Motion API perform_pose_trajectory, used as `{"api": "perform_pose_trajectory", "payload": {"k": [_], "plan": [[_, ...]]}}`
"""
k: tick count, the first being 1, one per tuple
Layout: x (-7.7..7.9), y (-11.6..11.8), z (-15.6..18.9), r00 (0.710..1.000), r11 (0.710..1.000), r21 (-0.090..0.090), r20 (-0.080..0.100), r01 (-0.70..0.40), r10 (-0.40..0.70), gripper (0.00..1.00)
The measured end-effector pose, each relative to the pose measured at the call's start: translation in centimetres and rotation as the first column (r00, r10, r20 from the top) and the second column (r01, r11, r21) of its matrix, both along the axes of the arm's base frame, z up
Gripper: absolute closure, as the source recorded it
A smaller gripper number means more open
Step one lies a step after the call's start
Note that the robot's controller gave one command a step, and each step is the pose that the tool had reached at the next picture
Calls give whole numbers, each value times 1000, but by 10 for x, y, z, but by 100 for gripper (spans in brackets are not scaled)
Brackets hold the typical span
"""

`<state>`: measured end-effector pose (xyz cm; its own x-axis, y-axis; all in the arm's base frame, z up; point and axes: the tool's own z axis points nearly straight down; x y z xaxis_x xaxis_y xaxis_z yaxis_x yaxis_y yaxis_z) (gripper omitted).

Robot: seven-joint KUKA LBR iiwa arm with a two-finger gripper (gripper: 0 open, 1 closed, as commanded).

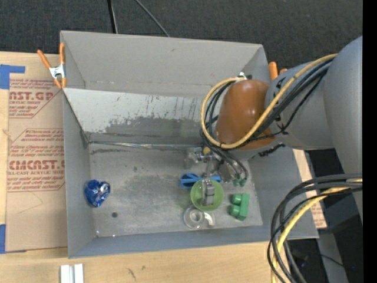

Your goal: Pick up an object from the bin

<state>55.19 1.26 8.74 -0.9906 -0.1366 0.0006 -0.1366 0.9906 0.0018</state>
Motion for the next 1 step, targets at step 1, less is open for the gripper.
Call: {"api": "perform_pose_trajectory", "payload": {"k": [1], "plan": [[0, -1, 4, 1000, 1000, -1, 2, 2, -2, 100]]}}
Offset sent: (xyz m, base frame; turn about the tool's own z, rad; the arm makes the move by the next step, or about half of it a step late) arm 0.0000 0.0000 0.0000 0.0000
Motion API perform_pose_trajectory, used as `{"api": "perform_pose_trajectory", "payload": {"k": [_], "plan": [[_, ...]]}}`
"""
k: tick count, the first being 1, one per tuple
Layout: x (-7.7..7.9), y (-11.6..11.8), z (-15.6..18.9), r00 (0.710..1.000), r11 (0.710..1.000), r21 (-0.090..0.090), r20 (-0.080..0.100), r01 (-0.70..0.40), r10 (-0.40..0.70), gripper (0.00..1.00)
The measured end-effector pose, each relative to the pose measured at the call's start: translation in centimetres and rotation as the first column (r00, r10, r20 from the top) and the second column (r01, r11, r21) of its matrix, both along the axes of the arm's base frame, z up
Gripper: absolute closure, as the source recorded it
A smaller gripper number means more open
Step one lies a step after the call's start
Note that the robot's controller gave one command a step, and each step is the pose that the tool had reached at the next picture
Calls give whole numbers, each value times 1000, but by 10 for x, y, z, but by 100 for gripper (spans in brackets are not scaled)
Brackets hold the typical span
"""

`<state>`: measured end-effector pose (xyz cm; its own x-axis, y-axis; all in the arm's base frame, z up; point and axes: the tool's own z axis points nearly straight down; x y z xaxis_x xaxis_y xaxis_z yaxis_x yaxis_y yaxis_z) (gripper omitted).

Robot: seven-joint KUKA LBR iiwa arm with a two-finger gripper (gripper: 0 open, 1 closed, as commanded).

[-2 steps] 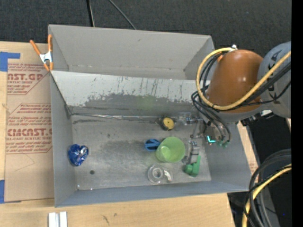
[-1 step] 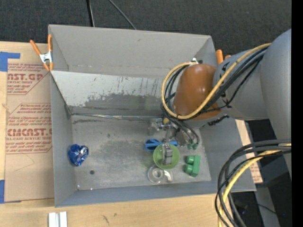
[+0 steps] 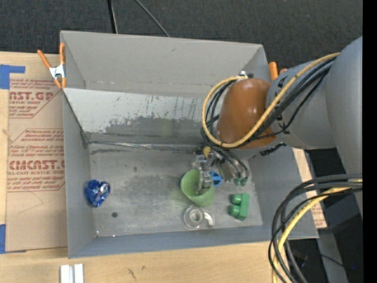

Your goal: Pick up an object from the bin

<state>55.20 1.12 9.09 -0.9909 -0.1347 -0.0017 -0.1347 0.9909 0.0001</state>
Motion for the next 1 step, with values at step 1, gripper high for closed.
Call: {"api": "perform_pose_trajectory", "payload": {"k": [1], "plan": [[13, -2, 182, 999, 999, 0, 11, -38, 38, 100]]}}
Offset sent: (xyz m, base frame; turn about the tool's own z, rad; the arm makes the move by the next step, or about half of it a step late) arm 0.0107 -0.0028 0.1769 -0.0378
